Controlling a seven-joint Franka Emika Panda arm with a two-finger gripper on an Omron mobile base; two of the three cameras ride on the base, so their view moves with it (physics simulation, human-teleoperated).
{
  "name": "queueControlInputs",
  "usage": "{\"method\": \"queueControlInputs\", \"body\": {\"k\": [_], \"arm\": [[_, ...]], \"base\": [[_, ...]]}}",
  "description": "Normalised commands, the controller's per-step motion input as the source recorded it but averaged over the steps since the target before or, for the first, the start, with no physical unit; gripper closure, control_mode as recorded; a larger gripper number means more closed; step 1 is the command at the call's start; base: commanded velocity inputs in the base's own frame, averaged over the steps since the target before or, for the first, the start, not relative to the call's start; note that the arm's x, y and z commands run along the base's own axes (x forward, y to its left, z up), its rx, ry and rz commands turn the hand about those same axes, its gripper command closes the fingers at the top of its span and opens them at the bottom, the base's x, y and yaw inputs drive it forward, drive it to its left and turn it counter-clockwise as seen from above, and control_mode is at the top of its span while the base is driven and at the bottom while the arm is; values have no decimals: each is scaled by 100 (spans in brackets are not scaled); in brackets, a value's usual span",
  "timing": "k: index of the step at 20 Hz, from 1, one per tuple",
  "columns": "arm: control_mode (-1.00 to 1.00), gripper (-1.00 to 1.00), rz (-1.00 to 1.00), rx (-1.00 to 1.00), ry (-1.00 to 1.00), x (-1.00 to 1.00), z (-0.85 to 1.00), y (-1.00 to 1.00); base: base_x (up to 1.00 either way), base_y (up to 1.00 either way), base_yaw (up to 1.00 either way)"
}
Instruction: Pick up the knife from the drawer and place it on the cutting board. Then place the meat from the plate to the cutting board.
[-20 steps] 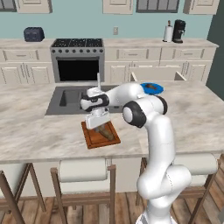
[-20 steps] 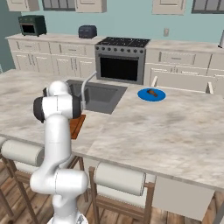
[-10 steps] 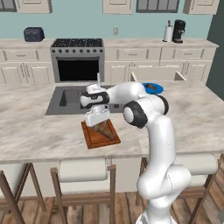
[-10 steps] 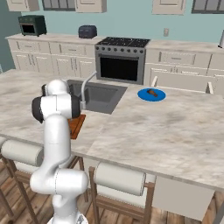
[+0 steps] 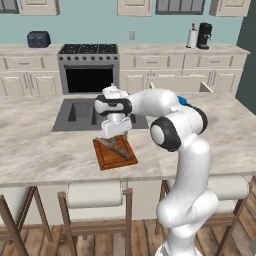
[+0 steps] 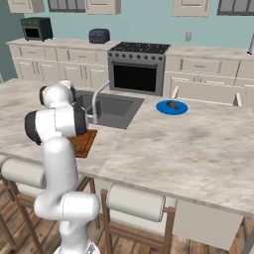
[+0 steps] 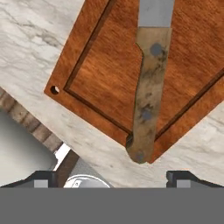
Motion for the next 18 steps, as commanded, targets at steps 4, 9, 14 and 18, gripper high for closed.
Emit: {"method": "queueControlInputs", "body": {"k": [4, 9, 14, 18], "arm": [[-100, -100, 0, 0, -30, -100, 20, -42], [-100, -100, 0, 3, -24, -92, 42, -45], [-100, -100, 0, 18, -21, -89, 69, -43], [-100, -100, 0, 15, -17, -69, 59, -31]], "base": [[0, 0, 0], [0, 0, 0], [0, 0, 0], [0, 0, 0]]}}
